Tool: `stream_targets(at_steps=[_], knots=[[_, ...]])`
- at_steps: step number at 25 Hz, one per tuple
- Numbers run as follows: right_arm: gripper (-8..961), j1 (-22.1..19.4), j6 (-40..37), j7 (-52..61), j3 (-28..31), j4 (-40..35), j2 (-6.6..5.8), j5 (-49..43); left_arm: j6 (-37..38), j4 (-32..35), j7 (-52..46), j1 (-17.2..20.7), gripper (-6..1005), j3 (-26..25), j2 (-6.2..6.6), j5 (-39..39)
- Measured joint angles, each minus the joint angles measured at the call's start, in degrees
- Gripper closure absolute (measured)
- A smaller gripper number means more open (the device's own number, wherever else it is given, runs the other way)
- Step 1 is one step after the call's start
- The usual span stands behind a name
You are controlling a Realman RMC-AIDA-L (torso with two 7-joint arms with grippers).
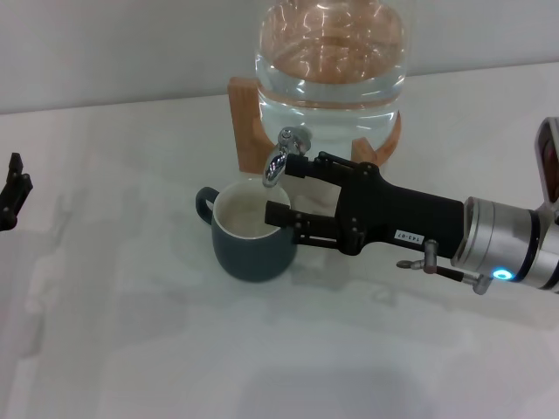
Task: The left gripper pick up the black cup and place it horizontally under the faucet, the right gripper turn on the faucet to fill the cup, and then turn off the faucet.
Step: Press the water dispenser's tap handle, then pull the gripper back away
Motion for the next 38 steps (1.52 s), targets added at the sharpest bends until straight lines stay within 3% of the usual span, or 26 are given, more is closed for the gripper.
stream_targets(at_steps=[18, 26, 38], knots=[[129, -0.3, -1.1, 0.3, 0.1, -0.9, -0.43, -0.4, 0.0, 0.0, 0.0, -0.3, 107, 0.0, 0.00, 0.0], [128, -2.9, -2.3, 0.5, 0.1, -4.8, -0.80, -0.5, 0.0, 0.0, 0.0, -0.5, 106, 0.0, 0.00, 0.0], [128, -3.6, -1.8, 1.4, 0.1, -6.4, -0.92, -0.7, -0.3, 0.0, 0.0, -0.7, 107, 0.0, 0.00, 0.0]])
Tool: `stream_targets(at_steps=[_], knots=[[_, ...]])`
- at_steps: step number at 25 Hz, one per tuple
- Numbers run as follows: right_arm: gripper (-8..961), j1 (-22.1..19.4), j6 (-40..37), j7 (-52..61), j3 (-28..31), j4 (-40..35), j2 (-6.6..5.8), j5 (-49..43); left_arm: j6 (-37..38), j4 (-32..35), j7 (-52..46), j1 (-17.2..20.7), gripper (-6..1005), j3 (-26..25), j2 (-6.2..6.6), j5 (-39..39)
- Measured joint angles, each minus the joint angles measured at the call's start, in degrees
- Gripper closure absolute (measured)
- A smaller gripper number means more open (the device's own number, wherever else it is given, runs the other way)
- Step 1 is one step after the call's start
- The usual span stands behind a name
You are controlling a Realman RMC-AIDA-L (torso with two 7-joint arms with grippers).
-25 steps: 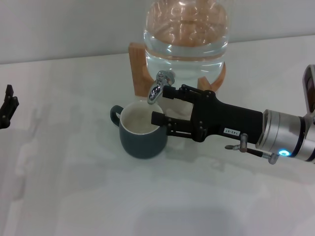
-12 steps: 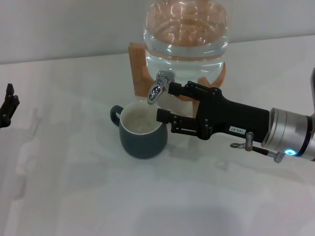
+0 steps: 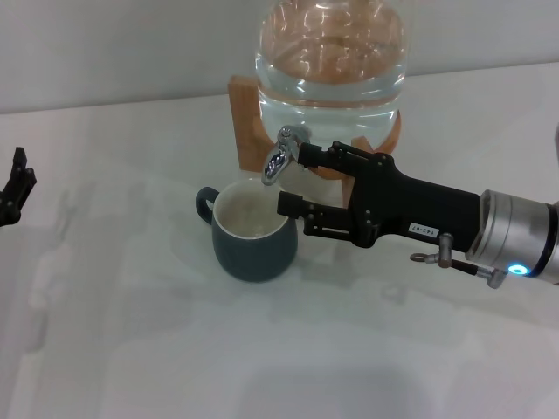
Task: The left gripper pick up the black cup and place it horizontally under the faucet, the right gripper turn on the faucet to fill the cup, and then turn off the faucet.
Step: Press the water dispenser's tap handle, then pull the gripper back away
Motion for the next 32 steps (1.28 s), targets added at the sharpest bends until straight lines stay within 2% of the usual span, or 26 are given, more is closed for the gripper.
stream_targets(at_steps=[9, 17, 32], knots=[[128, -2.1, 0.5, 1.5, -0.6, -3.7, 0.07, -1.6, -0.4, 0.0, 0.0, -0.4, 107, 0.0, 0.00, 0.0], [128, -1.2, -3.5, 1.2, -3.7, -3.4, 0.31, -2.2, -0.4, 0.0, 0.0, -0.8, 107, 0.0, -0.08, 0.6], [128, -0.9, -6.0, 0.9, -3.4, -3.8, 0.35, -1.9, -0.5, 0.0, -0.2, -0.5, 108, 0.0, -0.10, 1.3]])
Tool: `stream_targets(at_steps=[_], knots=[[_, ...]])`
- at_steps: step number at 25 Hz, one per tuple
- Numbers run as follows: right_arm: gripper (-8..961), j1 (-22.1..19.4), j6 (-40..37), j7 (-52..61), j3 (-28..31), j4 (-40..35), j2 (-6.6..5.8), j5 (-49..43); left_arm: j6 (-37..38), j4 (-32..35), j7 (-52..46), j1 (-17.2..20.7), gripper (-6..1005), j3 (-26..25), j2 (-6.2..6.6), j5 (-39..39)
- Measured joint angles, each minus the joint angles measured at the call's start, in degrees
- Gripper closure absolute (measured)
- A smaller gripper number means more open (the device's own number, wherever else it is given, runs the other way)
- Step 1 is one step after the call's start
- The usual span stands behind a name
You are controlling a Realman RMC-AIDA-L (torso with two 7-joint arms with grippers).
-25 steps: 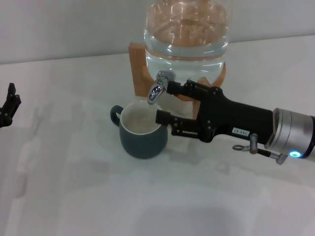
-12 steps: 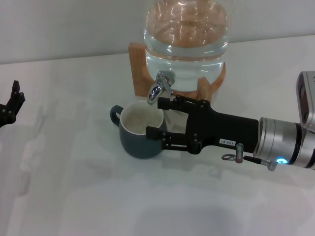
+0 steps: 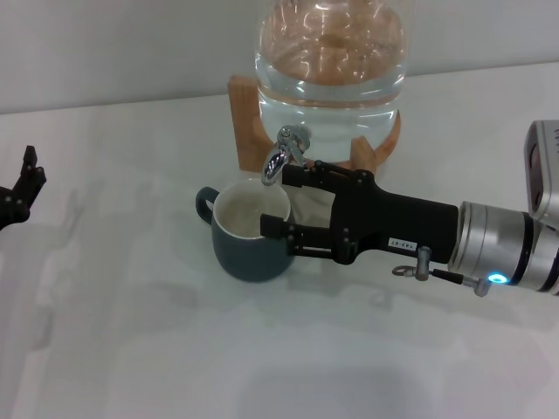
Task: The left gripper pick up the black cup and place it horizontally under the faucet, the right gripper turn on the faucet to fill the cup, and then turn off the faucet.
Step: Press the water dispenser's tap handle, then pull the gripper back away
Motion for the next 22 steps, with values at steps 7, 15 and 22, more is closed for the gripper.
stream_targets(at_steps=[7, 15, 22], knots=[[128, -0.1, -0.9, -0.2, 0.2, 0.0, -0.02, -0.1, 0.0, 0.0, 0.0, 0.0, 108, 0.0, 0.00, 0.2], [128, -0.2, -1.0, -0.3, 1.2, -0.1, -0.20, -0.3, 0.0, 0.0, -0.1, -0.2, 108, 0.0, 0.00, 0.3], [128, -0.3, -1.1, -0.6, 2.1, -0.2, -0.33, -0.3, 0.0, 0.0, 0.0, -0.2, 109, 0.0, 0.00, 0.3]])
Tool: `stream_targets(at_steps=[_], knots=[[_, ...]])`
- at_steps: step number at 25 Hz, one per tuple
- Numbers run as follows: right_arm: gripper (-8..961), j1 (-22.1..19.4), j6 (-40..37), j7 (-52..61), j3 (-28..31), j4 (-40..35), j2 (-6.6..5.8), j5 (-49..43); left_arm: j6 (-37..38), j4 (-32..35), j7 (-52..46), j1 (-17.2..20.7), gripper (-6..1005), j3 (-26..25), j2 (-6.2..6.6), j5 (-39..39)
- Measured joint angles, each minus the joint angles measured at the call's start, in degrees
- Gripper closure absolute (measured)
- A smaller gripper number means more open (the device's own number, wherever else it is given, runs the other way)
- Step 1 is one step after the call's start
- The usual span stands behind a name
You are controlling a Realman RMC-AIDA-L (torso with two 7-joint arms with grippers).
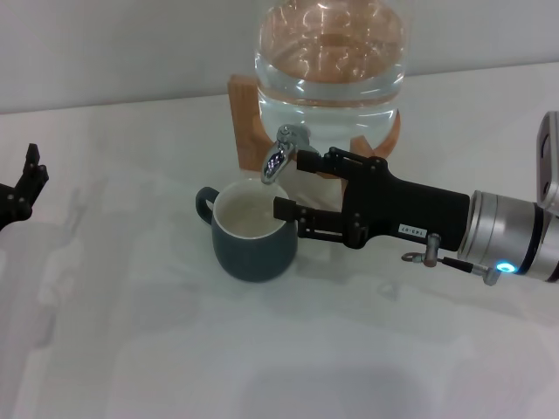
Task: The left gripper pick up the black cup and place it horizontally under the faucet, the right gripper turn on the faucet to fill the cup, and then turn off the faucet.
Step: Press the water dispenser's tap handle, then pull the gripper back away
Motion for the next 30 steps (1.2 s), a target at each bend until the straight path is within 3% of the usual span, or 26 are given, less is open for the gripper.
stream_targets(at_steps=[30], knots=[[128, -0.5, 0.0, 0.4, 3.3, -1.6, -0.09, -2.9, 0.0, 0.0, 0.2, 0.0, 110, 0.0, 0.00, 0.6]])
